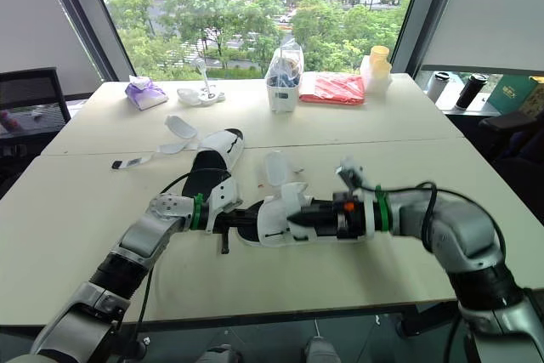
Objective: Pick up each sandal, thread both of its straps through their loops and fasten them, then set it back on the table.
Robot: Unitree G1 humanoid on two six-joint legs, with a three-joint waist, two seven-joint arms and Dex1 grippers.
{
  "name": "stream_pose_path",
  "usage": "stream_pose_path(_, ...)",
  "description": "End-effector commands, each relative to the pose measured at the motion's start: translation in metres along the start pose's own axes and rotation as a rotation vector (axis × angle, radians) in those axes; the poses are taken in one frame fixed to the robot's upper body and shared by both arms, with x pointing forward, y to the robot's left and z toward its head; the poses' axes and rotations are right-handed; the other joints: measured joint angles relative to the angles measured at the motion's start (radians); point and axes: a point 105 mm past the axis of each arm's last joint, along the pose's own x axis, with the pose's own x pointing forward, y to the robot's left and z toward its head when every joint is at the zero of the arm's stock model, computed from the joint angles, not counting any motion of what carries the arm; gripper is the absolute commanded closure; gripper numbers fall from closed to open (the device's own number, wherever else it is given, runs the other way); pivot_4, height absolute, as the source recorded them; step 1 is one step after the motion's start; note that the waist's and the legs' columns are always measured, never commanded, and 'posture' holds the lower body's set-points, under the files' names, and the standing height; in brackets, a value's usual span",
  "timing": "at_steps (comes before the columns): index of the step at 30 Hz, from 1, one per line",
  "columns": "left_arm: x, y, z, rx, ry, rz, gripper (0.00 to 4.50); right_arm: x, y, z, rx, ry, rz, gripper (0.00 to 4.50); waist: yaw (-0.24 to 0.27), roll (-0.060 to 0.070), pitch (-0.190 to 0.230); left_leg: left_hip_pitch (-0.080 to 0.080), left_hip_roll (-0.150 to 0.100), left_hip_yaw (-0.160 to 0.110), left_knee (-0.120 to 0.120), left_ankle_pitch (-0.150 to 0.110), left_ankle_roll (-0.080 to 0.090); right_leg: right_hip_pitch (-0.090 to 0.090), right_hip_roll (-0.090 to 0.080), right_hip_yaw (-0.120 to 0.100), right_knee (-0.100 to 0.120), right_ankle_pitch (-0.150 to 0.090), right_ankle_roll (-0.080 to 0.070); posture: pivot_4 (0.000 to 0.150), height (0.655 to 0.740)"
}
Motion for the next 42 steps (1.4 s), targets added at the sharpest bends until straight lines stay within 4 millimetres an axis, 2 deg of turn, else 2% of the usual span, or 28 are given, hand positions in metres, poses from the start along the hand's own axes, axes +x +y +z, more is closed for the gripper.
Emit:
stream_pose_path(1,0.004,-0.007,-0.009,-0.032,0.032,-0.025,4.50,-0.004,-0.011,0.010,0.038,-0.024,-0.006,4.45,-0.001,0.000,0.000,-0.001,0.000,0.000,0.000,0.000,0.000,0.000,0.000,0.000,0.000,0.000,0.000,0.150,0.7400)
stream_pose_path(4,0.004,-0.010,-0.011,-0.039,0.033,-0.026,4.50,0.002,-0.023,0.017,0.052,-0.039,-0.023,4.45,-0.003,0.000,0.000,-0.002,-0.001,0.001,0.000,-0.001,0.002,-0.001,-0.001,0.001,-0.001,0.000,0.001,0.150,0.7400)
stream_pose_path(7,0.003,-0.010,-0.011,-0.049,0.030,-0.016,4.50,0.009,-0.034,0.010,0.063,-0.016,-0.041,4.45,-0.002,0.000,0.000,-0.001,0.000,0.001,0.000,-0.001,0.002,-0.001,0.000,0.000,0.000,0.000,0.001,0.150,0.7400)
stream_pose_path(13,0.002,-0.010,-0.010,-0.092,0.003,0.010,4.50,0.016,-0.030,0.003,0.181,-0.009,0.018,4.45,-0.003,0.000,0.000,-0.001,0.000,0.001,0.000,-0.001,0.002,-0.001,-0.001,0.001,0.000,0.000,0.001,0.150,0.7400)
stream_pose_path(20,0.000,-0.013,-0.015,-0.086,0.023,0.012,4.50,0.018,-0.037,-0.013,0.229,0.036,-0.019,4.45,-0.005,0.001,0.000,-0.001,0.000,0.001,0.000,-0.001,0.002,-0.001,0.000,0.001,0.000,0.000,0.001,0.150,0.7400)
stream_pose_path(27,0.001,-0.012,-0.016,-0.081,0.029,0.012,4.50,0.021,-0.053,-0.029,0.158,0.113,-0.133,4.45,-0.005,0.001,0.000,0.000,0.000,0.001,0.000,-0.001,0.002,-0.001,0.000,0.001,0.000,0.000,0.001,0.150,0.7400)
stream_pose_path(37,0.001,-0.014,-0.018,-0.083,0.037,0.006,4.50,0.018,-0.038,-0.021,0.125,0.069,-0.032,4.45,-0.006,0.001,0.000,-0.001,0.000,0.001,-0.001,-0.001,0.002,-0.001,0.000,0.001,0.000,0.001,0.002,0.150,0.7400)
stream_pose_path(42,0.001,-0.013,-0.018,-0.083,0.037,0.005,4.50,0.016,-0.021,-0.018,0.086,0.067,0.043,4.45,-0.005,0.001,0.000,-0.001,0.000,0.001,-0.001,-0.001,0.002,-0.001,0.000,0.001,0.000,0.001,0.003,0.150,0.7400)
